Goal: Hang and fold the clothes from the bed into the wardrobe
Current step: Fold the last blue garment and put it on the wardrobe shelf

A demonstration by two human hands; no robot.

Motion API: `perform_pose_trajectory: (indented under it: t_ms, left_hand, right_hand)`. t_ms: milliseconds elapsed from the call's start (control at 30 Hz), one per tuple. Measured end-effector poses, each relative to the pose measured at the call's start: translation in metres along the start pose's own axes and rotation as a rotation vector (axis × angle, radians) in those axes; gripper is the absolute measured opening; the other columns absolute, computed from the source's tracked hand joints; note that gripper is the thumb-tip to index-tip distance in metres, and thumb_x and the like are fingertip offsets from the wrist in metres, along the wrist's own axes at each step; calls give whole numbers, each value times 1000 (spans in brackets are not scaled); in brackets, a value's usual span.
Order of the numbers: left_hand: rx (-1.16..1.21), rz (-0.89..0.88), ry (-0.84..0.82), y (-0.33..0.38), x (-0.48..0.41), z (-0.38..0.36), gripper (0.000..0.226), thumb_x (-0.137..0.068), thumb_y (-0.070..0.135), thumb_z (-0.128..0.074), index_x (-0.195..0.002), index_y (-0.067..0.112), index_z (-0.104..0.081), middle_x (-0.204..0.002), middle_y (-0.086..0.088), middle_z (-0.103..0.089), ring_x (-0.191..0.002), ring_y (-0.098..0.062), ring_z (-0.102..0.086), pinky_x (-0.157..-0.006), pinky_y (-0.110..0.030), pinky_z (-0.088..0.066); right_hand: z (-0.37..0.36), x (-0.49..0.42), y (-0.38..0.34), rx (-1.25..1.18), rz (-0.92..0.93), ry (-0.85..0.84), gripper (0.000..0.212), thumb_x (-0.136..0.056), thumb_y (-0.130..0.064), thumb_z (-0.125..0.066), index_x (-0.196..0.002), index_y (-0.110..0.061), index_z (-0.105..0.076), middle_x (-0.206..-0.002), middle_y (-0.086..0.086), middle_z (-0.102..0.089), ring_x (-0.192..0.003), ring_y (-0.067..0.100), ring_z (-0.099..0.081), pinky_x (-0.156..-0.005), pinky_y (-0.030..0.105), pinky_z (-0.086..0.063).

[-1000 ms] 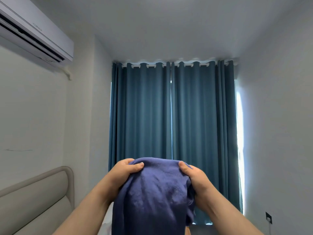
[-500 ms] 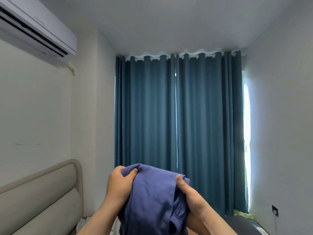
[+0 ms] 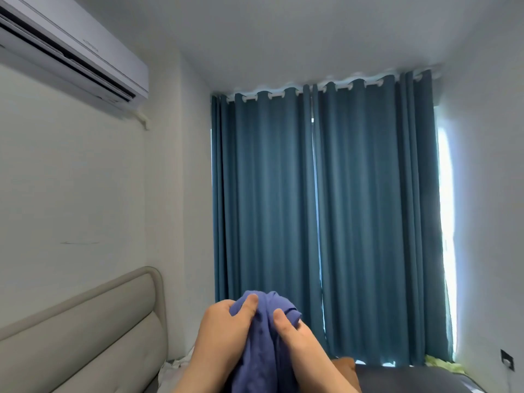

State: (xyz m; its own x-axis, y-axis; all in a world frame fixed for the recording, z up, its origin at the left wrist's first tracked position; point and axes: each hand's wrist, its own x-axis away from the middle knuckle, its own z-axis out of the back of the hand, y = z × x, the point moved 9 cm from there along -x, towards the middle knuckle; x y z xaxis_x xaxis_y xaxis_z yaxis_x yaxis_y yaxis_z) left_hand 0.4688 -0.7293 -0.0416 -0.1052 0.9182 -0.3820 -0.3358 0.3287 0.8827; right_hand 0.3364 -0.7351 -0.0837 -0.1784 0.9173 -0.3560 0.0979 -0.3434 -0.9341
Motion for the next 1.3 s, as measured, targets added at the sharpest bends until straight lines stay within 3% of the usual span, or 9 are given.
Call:
perform_pose_trajectory:
  t_ms: [167, 300, 467, 600, 800, 1000, 1167, 1233, 1300]
  left_hand:
    - [761, 76, -442, 6, 23, -20, 100, -87, 71, -7, -148, -9, -18, -150, -38, -15, -140, -50, -20, -119, -54, -8]
    - [942, 154, -594, 12, 44, -43, 105, -88, 68, 4, -142, -20, -16, -148, -43, -9, -142, -49, -15, -119, -55, -6]
    - [707, 83, -35, -12, 45, 5, 46, -70, 39, -66, -92, -2, -70, -88, -21, -70, -68, -25, -70, -53, -30, -56]
    - [132, -110, -33, -4, 87, -11, 95, -33, 62, -85, -113, 18, -61, -104, 7, -72, -103, -5, -64, -84, -18, -46]
    - [145, -86, 15, 6, 135, -35, 59, -60, 27, -80, -116, 18, -65, -107, -1, -73, -106, -14, -67, -85, -25, -53]
    - [25, 86, 486, 15, 192, 29, 55, -42, 46, -80, -92, 25, -70, -79, 11, -75, -78, -3, -70, -67, -21, -53]
    - [-28, 2, 617, -34, 239, 94, 51, -56, 34, -88, -103, 27, -67, -101, 21, -71, -94, 12, -61, -74, -28, -55]
    - [-90, -43, 907, -56, 272, 153, 84, -40, 45, -91, -117, 32, -62, -128, 35, -54, -89, 44, -30, -82, -46, -54]
    - [-16, -19, 790, -2, 267, 164, 61, -53, 29, -76, -113, 32, -63, -113, 23, -68, -97, 23, -55, -81, -28, -55]
  right_hand:
    - [-5, 4, -3, 179, 148, -60, 104, -63, -79, -63, -144, -17, -37, -132, -10, -52, -129, 10, -48, -111, 36, -38]
    - [14, 12, -18, 175, 320, 53, 16, -77, -12, -59, -93, -12, -61, -87, -3, -58, -78, 17, -54, -69, 32, -47]
    - [26, 29, -10, -431, 55, -112, 20, -75, 10, -65, -61, -3, -64, -76, 14, -60, -75, 18, -63, -76, 34, -50]
    - [33, 51, -15, -634, -133, -171, 27, -79, 0, -58, -54, -5, -65, -65, 17, -64, -64, 23, -68, -72, 37, -47]
    - [18, 60, -9, -436, -142, -174, 10, -90, -9, -62, -94, 1, -62, -72, 10, -71, -70, 17, -71, -59, 28, -56]
    - [-58, 98, -6, -515, -256, -491, 59, -75, -50, -76, -121, -18, -55, -119, 6, -66, -112, 12, -62, -101, 29, -45]
    - [-115, 108, -24, -371, -125, -528, 28, -90, 11, -54, -107, -10, -59, -109, 23, -66, -89, 14, -68, -65, 13, -50]
    - [-155, 111, -24, -373, -130, -594, 35, -87, 4, -59, -122, -1, -54, -113, 31, -63, -107, 33, -63, -71, 16, -49]
    - [-192, 117, -40, -378, -92, -603, 51, -70, -12, -70, -118, -5, -58, -107, 21, -70, -109, 30, -64, -82, 29, -51]
